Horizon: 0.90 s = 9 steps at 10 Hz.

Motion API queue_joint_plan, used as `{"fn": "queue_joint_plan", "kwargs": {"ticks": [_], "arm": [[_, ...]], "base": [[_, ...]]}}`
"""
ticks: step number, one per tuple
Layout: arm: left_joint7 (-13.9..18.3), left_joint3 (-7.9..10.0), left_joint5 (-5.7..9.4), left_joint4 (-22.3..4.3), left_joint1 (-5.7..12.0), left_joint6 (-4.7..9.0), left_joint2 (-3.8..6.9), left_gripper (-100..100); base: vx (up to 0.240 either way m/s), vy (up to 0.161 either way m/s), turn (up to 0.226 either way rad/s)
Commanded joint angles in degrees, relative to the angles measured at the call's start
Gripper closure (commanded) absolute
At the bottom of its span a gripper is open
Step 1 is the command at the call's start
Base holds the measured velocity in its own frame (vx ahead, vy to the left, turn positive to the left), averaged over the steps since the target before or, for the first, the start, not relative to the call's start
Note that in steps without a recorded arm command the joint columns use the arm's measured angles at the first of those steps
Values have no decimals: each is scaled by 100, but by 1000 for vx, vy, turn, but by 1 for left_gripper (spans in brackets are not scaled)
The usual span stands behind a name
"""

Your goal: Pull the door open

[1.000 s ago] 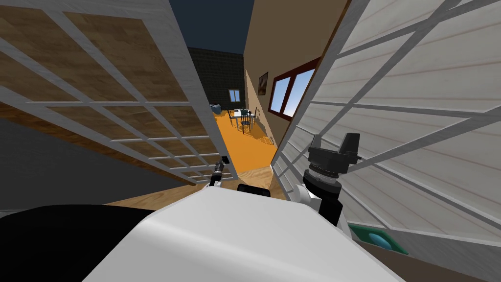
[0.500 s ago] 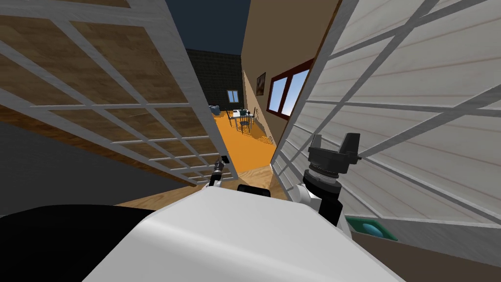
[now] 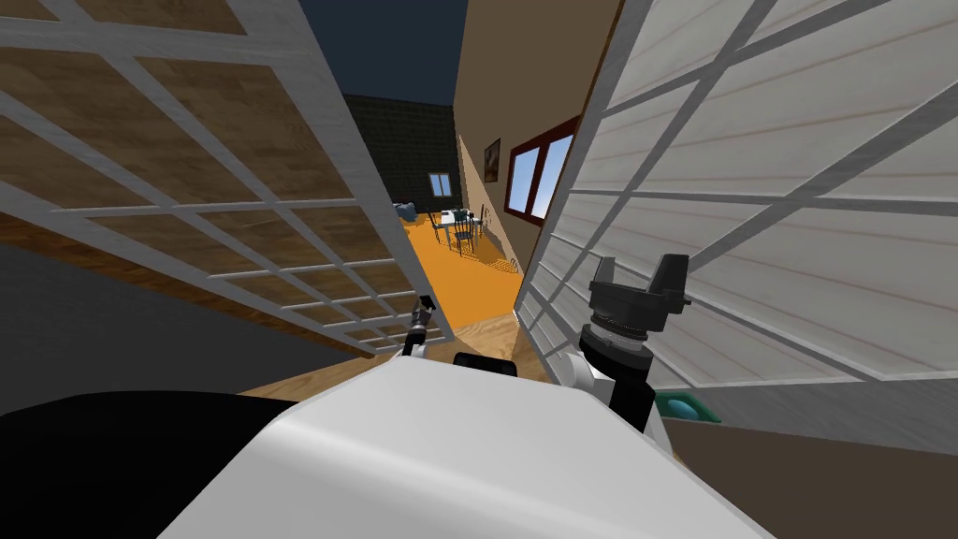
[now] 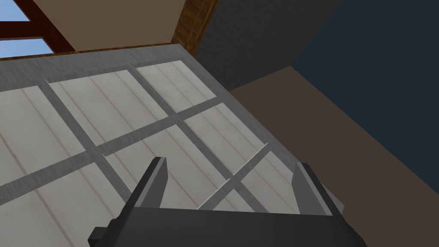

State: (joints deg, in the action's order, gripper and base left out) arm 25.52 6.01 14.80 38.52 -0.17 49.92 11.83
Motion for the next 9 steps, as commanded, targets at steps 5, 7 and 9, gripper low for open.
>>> {"fn": "queue_joint_plan", "kwargs": {"ticks": [5,7,9], "arm": [[802,-124,325,39,37,-18,-46,-100],[1034,-163,426,51,48,-24,-60,-100],[1413,-246,642,78,72,-35,-91,-100]], "base": [[-61,8,-41],[-52,7,-31],[-61,11,-56]]}}
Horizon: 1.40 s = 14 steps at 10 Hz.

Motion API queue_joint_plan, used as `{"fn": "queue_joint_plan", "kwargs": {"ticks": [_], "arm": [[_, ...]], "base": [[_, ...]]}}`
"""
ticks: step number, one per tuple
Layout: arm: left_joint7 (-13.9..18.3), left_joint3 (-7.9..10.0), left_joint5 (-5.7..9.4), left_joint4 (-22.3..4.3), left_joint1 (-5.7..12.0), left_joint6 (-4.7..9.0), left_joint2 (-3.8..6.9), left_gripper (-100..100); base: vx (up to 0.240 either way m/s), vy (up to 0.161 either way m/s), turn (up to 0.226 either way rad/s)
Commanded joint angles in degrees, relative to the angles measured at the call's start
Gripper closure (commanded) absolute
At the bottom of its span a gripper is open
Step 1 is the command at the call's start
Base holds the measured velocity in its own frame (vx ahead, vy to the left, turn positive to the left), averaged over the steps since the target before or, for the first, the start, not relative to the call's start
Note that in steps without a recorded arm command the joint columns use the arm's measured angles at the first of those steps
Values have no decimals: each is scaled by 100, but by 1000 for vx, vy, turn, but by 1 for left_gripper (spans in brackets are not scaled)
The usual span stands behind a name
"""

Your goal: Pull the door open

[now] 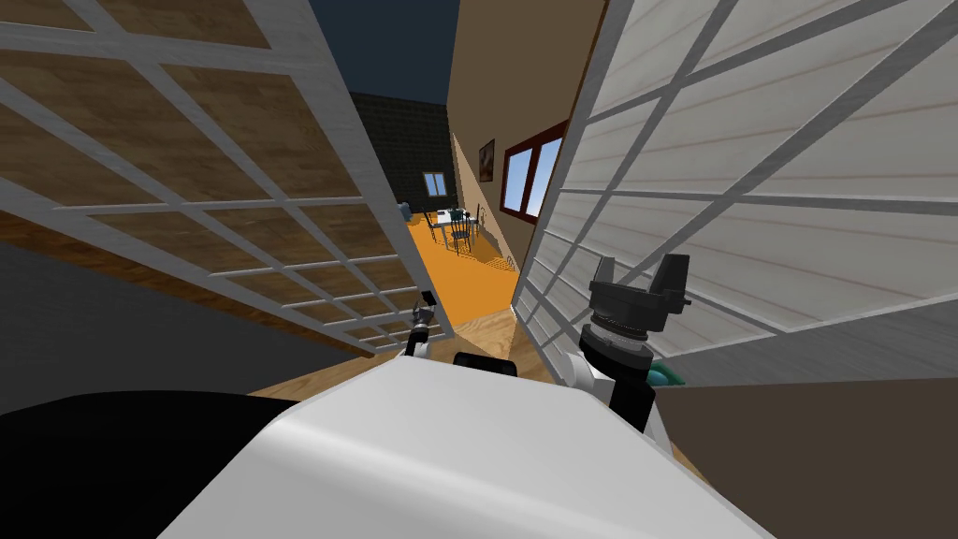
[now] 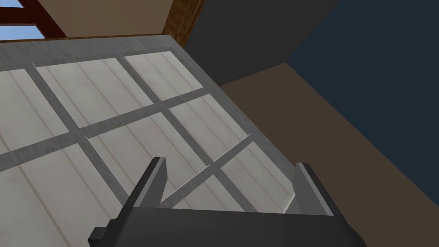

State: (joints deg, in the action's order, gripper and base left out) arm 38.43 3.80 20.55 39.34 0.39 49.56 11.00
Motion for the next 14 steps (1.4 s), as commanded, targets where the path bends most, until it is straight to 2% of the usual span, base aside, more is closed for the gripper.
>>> {"fn": "queue_joint_plan", "kwargs": {"ticks": [1,2,3,5,6,7,8,10,11,12,13,14], "arm": [[212,-25,66,-4,15,1,-7,-100],[418,-68,177,9,27,-5,-23,-100],[447,-68,177,9,27,-5,-23,-100],[825,-153,399,37,51,-17,-55,-100],[918,-153,399,37,51,-17,-55,-100],[1126,-196,510,50,63,-22,-71,-100],[1153,-196,510,50,63,-22,-71,-100],[1533,-279,725,77,87,-34,-102,-100],[1622,-279,725,77,87,-34,-102,-100],[1830,-318,826,89,98,-39,-116,-100],[1854,-318,826,89,98,-39,-116,-100],[2086,-357,927,101,109,-45,-131,-100]], "base": [[-62,16,-27],[-62,6,-39],[-45,5,-21],[-62,8,-62],[-61,12,-18],[-66,15,-39],[-47,13,-24],[-65,15,-53],[-55,16,-29],[-57,10,-44],[-45,4,-15],[-49,4,-43]]}}
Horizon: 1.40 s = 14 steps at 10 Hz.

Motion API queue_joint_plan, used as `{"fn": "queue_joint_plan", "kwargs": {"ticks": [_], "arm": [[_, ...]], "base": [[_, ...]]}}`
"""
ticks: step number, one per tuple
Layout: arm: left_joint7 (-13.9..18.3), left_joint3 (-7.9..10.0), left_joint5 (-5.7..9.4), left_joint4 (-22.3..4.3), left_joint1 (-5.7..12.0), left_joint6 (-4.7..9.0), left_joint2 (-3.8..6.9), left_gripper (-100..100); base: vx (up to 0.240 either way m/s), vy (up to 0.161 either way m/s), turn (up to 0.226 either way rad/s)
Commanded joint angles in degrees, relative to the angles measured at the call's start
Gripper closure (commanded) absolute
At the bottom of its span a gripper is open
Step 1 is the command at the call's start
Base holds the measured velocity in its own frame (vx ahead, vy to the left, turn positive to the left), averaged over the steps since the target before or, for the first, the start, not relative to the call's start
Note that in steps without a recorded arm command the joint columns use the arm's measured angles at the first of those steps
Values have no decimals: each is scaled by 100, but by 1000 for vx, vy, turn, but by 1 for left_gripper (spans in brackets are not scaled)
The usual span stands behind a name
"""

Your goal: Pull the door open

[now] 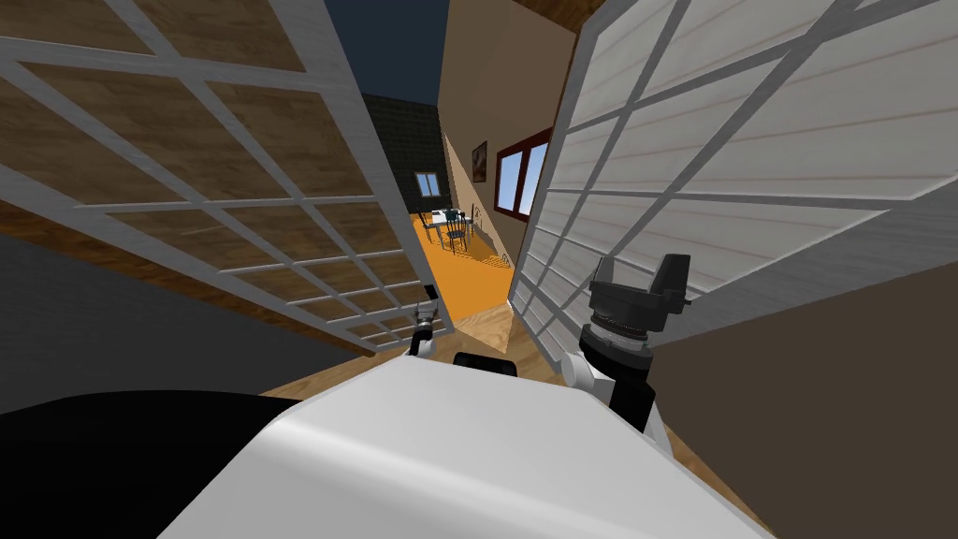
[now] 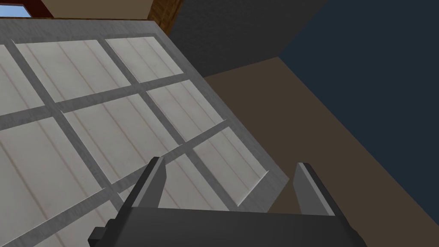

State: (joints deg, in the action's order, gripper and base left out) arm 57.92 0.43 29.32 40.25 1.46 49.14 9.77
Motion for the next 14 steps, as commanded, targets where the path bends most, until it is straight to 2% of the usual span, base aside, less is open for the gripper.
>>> {"fn": "queue_joint_plan", "kwargs": {"ticks": [1,2,4,5,9,11,12,13,14], "arm": [[286,-56,142,21,12,-8,-22,-100],[360,-56,142,21,12,-8,-22,-100],[728,-122,312,42,31,-17,-46,-100],[786,-122,312,42,31,-17,-46,-100],[1434,-217,560,72,58,-30,-82,-100],[1660,-251,647,83,68,-35,-94,-100],[1575,-239,619,80,66,-36,-90,-100],[1774,-228,657,35,-8,2,69,-100],[1819,-225,666,23,-27,11,110,-100]], "base": [[-80,12,-55],[-62,11,-16],[-62,8,-43],[-53,7,-14],[-57,11,-34],[-62,1,-23],[-25,-1,-4],[143,-7,-101],[196,17,-80]]}}
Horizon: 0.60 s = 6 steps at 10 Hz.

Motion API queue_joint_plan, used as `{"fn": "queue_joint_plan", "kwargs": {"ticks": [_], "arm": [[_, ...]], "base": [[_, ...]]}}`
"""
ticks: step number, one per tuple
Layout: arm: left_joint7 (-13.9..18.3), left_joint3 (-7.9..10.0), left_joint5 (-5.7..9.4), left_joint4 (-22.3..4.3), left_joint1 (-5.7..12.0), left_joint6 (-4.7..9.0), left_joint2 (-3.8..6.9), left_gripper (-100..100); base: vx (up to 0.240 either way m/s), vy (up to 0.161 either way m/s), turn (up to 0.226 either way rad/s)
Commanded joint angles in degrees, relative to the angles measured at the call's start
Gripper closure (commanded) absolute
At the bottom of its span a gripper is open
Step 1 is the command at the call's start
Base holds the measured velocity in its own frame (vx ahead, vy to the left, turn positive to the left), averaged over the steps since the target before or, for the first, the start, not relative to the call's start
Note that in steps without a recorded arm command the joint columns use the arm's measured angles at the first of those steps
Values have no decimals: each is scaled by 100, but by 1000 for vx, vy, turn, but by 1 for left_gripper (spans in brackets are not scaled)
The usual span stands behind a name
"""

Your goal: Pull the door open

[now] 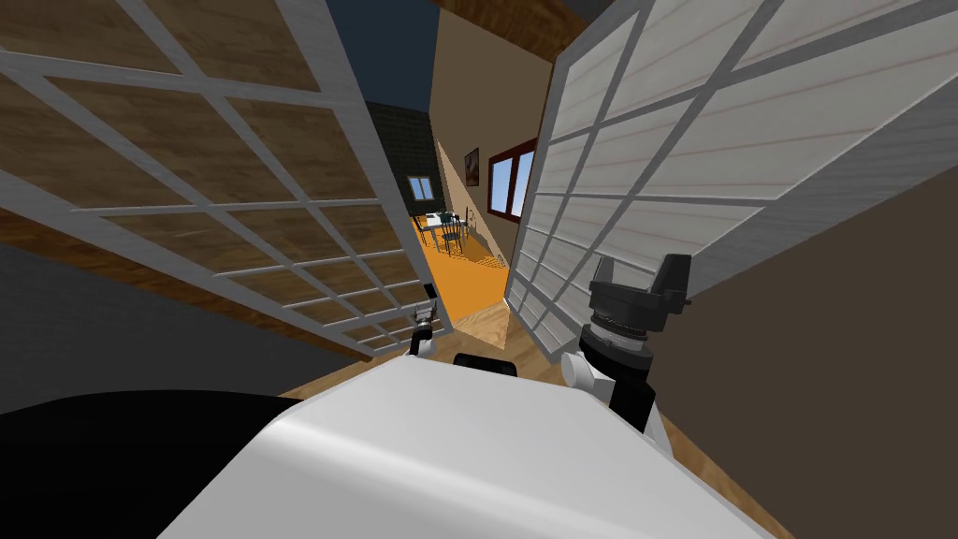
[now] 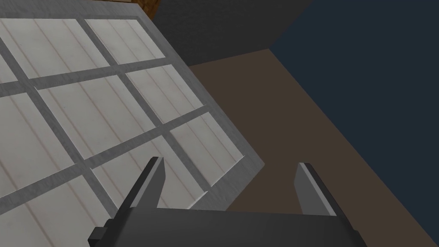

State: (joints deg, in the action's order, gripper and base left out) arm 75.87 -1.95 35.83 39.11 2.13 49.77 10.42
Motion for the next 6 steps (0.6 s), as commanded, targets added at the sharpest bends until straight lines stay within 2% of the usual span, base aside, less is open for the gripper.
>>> {"fn": "queue_joint_plan", "kwargs": {"ticks": [1,2,3,4,5,6], "arm": [[122,20,35,111,-136,-29,136,-100],[122,20,35,111,-136,-29,136,-100],[280,32,65,70,-203,5,281,-100],[280,32,65,70,-203,5,281,-100],[333,36,75,57,-225,16,329,-100],[434,43,94,31,-268,38,422,-100]], "base": [[212,34,-68],[145,15,-21],[140,1,-93],[118,11,-36],[83,2,-22],[107,12,-77]]}}
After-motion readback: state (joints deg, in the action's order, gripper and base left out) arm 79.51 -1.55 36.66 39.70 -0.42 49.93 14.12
